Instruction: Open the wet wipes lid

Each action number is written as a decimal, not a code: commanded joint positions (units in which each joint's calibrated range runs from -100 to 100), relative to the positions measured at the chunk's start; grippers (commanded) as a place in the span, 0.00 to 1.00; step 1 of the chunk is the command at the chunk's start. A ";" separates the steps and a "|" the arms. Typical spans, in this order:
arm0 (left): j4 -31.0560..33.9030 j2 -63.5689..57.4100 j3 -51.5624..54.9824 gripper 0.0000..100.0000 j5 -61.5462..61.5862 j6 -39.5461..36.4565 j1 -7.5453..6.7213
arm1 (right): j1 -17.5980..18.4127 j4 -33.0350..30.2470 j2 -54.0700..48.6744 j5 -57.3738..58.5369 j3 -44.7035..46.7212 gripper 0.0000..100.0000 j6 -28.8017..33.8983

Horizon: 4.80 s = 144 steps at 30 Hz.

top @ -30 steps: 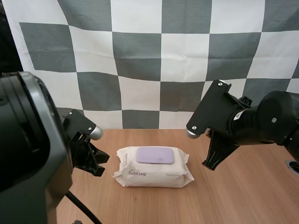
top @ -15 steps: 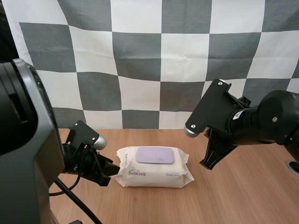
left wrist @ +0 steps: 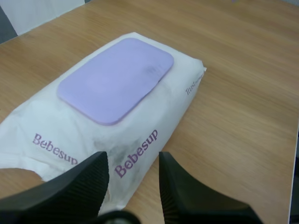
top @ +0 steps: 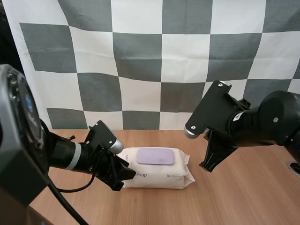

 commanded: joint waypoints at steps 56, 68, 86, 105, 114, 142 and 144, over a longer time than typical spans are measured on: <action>-6.77 10.13 -0.79 0.00 -12.98 0.94 -3.78 | 0.00 -0.02 -0.03 0.54 0.02 0.00 -0.08; -3.14 10.13 -0.79 0.00 -5.27 -0.40 -3.78 | 0.00 9.89 -0.03 18.30 0.12 0.00 -22.20; -2.45 10.13 -0.79 0.00 -0.49 -0.96 -3.78 | 0.00 23.25 0.09 18.72 12.00 0.00 -31.82; -1.11 10.13 -0.79 0.00 -1.44 -1.30 -3.78 | 0.00 14.80 0.09 7.85 14.31 0.00 -31.82; -1.11 10.13 -0.79 0.00 -1.74 -1.30 -3.78 | 1.67 13.02 0.09 -4.70 14.31 0.00 -31.82; -0.89 10.13 -0.79 0.00 -3.99 -1.30 -3.78 | 16.67 12.66 11.55 -14.05 14.31 0.00 -21.98; -0.89 10.13 -0.79 0.00 -3.99 -1.30 -3.78 | 16.67 12.81 13.27 -14.81 14.31 0.00 -21.98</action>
